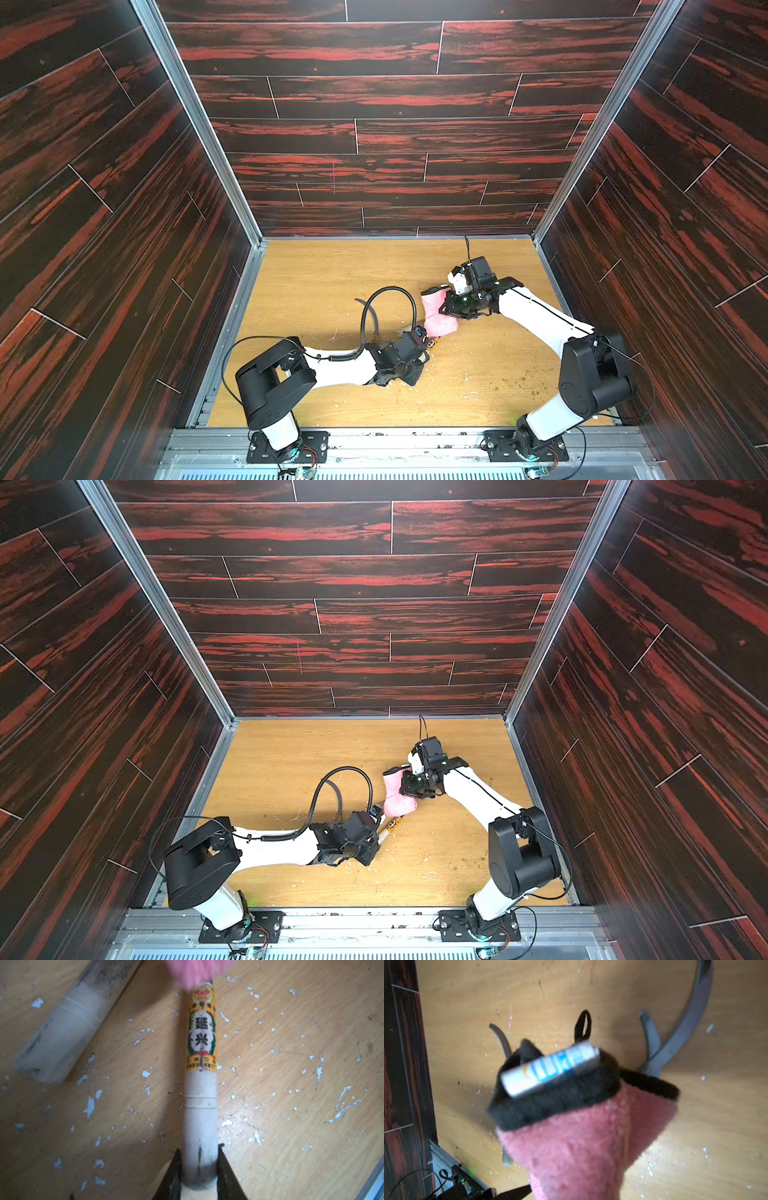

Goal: Wipe small sickles with rags
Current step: Wipe the small sickle.

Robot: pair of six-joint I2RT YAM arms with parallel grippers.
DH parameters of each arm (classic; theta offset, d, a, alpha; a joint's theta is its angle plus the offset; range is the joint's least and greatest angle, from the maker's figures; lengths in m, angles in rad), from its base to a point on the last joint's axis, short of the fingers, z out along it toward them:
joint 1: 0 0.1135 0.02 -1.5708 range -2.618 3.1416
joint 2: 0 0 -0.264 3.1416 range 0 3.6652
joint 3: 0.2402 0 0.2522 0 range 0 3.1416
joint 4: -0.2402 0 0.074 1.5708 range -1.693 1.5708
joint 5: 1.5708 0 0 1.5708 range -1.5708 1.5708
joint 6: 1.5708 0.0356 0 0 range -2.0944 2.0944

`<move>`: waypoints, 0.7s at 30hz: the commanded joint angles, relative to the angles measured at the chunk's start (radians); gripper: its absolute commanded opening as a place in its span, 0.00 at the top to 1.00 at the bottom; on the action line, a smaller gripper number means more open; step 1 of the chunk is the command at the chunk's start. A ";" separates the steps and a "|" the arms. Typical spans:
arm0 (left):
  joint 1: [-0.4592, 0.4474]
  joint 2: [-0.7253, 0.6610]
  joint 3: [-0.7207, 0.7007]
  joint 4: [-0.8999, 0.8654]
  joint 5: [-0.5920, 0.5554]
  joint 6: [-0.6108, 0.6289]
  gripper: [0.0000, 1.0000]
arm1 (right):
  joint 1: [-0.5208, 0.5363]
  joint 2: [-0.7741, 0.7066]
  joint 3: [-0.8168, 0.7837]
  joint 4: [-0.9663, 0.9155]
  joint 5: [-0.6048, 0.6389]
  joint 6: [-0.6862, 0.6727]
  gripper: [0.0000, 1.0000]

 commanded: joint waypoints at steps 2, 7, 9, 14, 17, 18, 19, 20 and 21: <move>-0.002 0.014 0.049 0.006 0.019 0.019 0.87 | 0.018 -0.090 -0.033 -0.036 -0.015 0.013 1.00; -0.006 -0.008 0.040 0.044 0.059 0.033 0.87 | 0.018 -0.178 -0.041 -0.045 -0.027 0.035 0.99; -0.011 -0.010 0.040 0.050 0.076 0.041 0.87 | 0.018 -0.202 -0.033 -0.055 -0.015 0.039 0.99; -0.030 0.011 0.053 0.063 0.130 0.063 0.87 | 0.018 -0.232 -0.024 -0.088 0.026 0.044 0.99; -0.031 0.014 0.064 0.064 0.161 0.077 0.87 | 0.018 -0.242 -0.026 -0.099 0.040 0.048 0.99; -0.031 0.012 0.066 0.064 0.168 0.080 0.87 | 0.018 -0.245 -0.027 -0.103 0.047 0.049 1.00; -0.031 0.011 0.071 0.062 0.167 0.083 0.88 | 0.018 -0.248 -0.027 -0.107 0.052 0.051 0.99; -0.031 0.011 0.075 0.058 0.164 0.087 0.88 | 0.018 -0.252 -0.026 -0.109 0.054 0.051 0.99; -0.031 0.013 0.079 0.049 0.147 0.090 0.88 | 0.018 -0.256 -0.028 -0.112 0.055 0.052 1.00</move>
